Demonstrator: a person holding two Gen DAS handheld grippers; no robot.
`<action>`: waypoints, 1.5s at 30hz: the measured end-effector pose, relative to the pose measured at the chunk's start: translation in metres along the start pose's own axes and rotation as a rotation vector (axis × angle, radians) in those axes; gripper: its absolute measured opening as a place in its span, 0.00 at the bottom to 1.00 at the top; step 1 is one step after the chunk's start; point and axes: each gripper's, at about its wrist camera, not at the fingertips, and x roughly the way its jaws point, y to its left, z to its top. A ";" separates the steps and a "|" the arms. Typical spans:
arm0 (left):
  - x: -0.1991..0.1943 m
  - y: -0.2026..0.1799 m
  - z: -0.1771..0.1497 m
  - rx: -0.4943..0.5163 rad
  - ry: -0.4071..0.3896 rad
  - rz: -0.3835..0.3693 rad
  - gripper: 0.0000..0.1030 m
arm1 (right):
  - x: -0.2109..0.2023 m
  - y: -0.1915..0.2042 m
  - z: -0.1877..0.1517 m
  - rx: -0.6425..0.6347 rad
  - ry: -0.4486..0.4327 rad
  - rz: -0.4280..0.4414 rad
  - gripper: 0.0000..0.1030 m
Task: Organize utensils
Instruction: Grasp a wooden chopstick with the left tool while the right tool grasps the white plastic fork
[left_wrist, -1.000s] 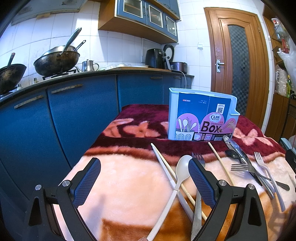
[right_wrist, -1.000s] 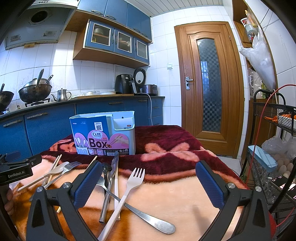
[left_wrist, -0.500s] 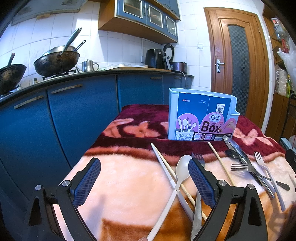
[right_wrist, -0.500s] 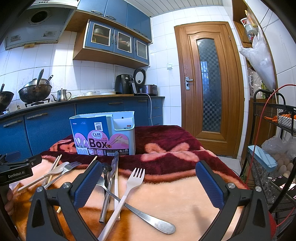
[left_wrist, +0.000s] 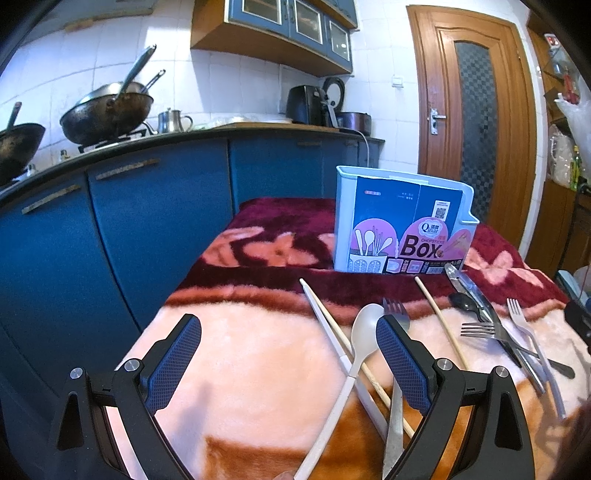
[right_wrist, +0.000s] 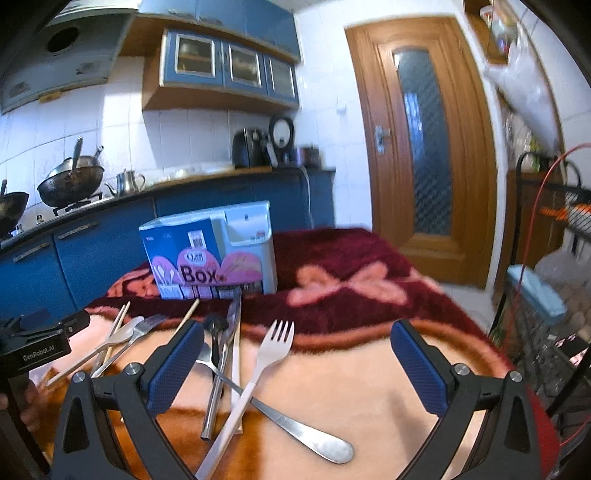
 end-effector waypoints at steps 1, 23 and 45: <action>-0.001 0.001 0.002 0.000 0.008 -0.005 0.93 | 0.003 -0.002 0.002 0.001 0.025 0.008 1.00; 0.077 0.014 0.033 0.019 0.414 -0.134 0.74 | 0.079 -0.002 0.024 -0.027 0.565 0.084 0.64; 0.123 0.007 0.042 -0.148 0.685 -0.340 0.08 | 0.114 -0.002 0.036 0.026 0.734 0.148 0.29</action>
